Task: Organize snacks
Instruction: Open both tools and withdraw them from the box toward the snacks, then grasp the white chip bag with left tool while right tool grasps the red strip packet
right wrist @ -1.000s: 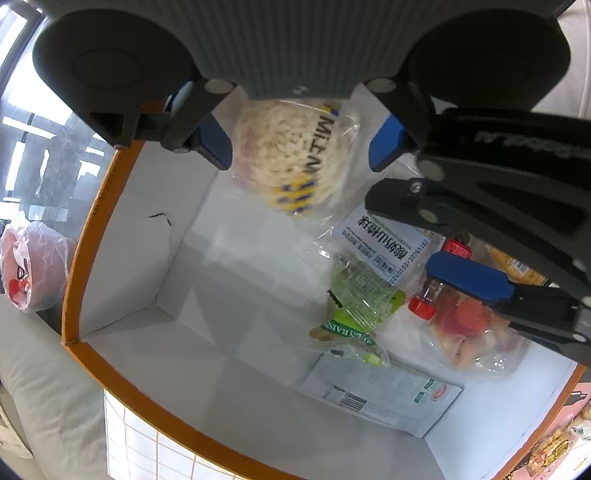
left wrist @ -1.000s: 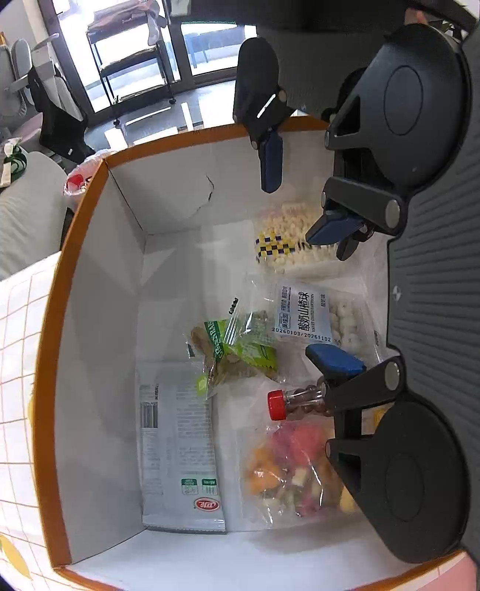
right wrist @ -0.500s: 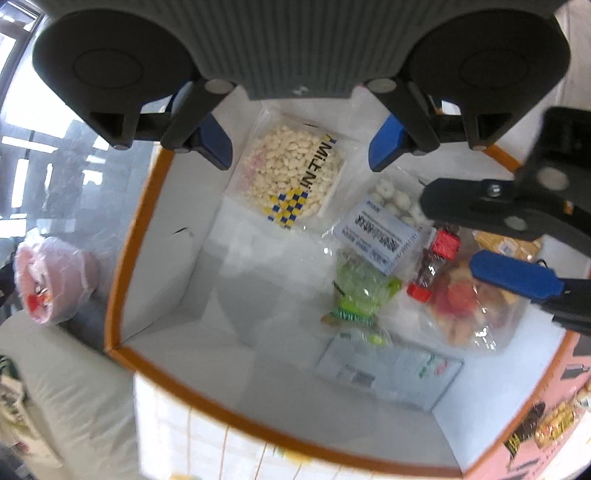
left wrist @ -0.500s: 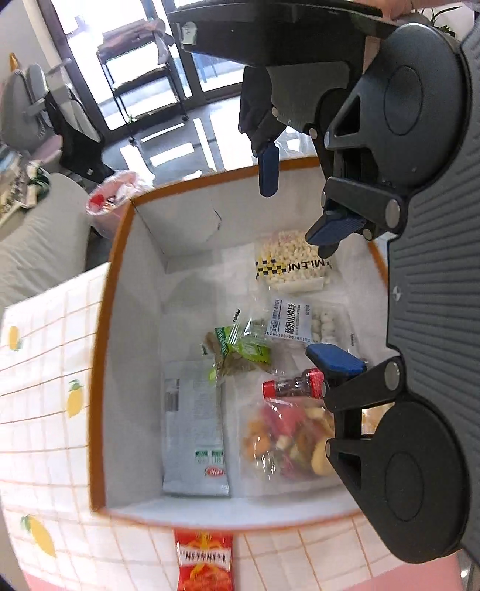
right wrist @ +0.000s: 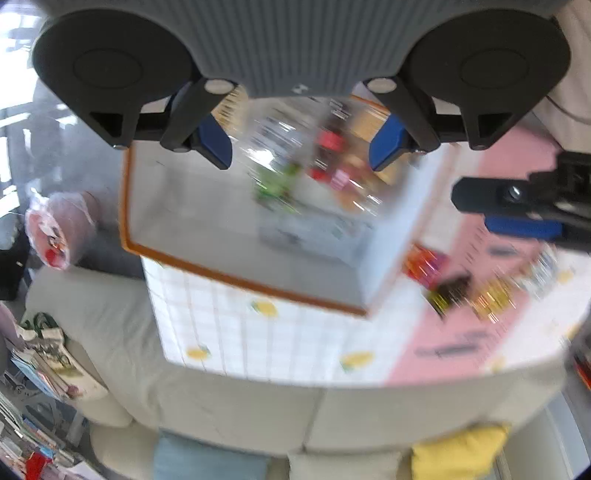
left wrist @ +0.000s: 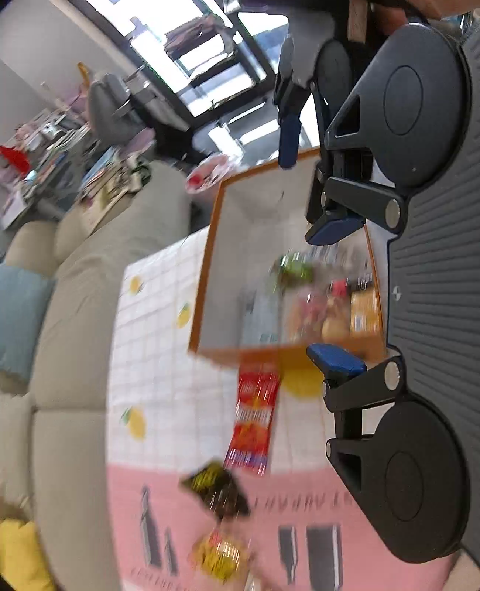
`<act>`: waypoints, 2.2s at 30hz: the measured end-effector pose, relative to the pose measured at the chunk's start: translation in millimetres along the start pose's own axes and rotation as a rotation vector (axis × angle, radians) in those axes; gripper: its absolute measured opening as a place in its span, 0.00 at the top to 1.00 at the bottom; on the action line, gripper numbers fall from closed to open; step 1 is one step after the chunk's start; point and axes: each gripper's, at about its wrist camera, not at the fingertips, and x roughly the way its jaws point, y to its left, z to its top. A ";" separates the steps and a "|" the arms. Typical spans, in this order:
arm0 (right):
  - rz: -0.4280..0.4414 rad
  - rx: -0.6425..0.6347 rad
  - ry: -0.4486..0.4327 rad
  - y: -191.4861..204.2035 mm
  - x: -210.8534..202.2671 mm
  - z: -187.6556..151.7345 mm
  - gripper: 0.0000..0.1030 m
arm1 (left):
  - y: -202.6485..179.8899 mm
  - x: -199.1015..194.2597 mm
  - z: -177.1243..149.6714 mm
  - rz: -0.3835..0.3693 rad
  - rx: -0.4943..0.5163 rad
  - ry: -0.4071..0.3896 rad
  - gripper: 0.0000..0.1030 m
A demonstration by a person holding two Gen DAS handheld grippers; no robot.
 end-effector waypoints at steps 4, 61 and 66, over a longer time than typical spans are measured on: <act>0.003 0.012 -0.136 36.1 -12.4 -3.3 0.21 | 24.6 -23.1 -10.8 0.075 -0.022 -0.062 0.31; -0.028 -0.619 0.308 186.7 257.7 108.1 0.19 | 317.0 43.5 19.4 0.531 0.166 0.094 0.08; 0.014 -0.551 0.376 182.8 267.0 115.6 0.31 | 315.5 47.1 16.5 0.534 0.145 0.133 0.10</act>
